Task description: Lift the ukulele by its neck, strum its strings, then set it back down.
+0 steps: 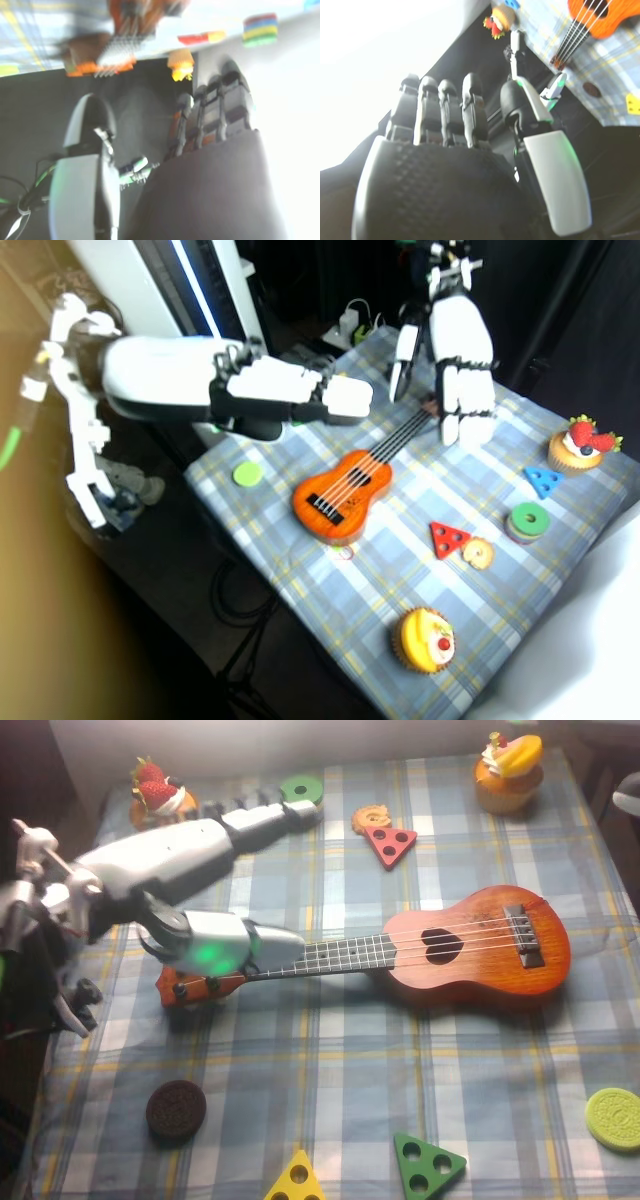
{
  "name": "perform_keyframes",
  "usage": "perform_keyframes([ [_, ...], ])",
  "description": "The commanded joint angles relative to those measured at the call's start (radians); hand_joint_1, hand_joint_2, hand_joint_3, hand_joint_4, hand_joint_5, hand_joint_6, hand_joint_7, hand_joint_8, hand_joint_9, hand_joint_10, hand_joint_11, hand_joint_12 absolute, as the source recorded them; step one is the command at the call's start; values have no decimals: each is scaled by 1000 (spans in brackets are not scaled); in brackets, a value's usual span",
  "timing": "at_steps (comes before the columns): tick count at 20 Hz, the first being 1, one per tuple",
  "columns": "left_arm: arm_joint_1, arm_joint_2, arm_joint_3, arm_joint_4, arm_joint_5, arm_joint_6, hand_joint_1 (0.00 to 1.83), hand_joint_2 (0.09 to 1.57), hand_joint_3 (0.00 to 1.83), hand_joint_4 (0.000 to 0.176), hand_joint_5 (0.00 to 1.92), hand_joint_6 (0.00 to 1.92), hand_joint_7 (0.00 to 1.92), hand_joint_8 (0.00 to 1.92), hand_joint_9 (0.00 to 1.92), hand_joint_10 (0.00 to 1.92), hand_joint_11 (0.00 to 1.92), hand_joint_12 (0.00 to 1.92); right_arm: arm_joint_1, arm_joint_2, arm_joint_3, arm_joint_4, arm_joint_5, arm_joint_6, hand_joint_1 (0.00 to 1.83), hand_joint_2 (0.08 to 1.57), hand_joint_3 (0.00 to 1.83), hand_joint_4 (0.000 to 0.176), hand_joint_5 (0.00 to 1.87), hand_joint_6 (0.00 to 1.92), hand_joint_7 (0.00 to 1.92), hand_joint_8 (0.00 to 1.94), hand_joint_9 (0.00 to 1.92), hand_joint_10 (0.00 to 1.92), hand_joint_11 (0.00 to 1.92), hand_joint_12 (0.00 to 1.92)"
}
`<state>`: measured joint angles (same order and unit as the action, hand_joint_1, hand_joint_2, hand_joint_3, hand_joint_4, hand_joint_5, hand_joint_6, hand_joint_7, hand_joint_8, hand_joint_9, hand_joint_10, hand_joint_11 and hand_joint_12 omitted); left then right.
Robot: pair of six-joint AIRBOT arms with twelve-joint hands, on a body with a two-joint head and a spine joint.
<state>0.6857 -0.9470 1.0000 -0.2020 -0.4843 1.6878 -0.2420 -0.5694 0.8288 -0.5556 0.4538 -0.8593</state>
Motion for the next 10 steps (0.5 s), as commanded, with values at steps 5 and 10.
perform_keyframes([
  [5, 9, 73, -42, 69, -292, -150, 523, 1148, 6, 53, 0, 0, 0, 0, 0, 0, 0, 0, -16, 37, -21, 101, 152, -51, 485, 1424, 0, 0, 18, 0, 0, 0, 29, 21, 0, 915],
  [10, 38, 127, -38, 120, -476, -380, 583, 1202, 11, 54, 0, 0, 0, 0, 0, 0, 0, 0, -83, 66, -45, 248, 233, -162, 475, 1378, 1, 0, 0, 0, 0, 0, 0, 0, 0, 691],
])
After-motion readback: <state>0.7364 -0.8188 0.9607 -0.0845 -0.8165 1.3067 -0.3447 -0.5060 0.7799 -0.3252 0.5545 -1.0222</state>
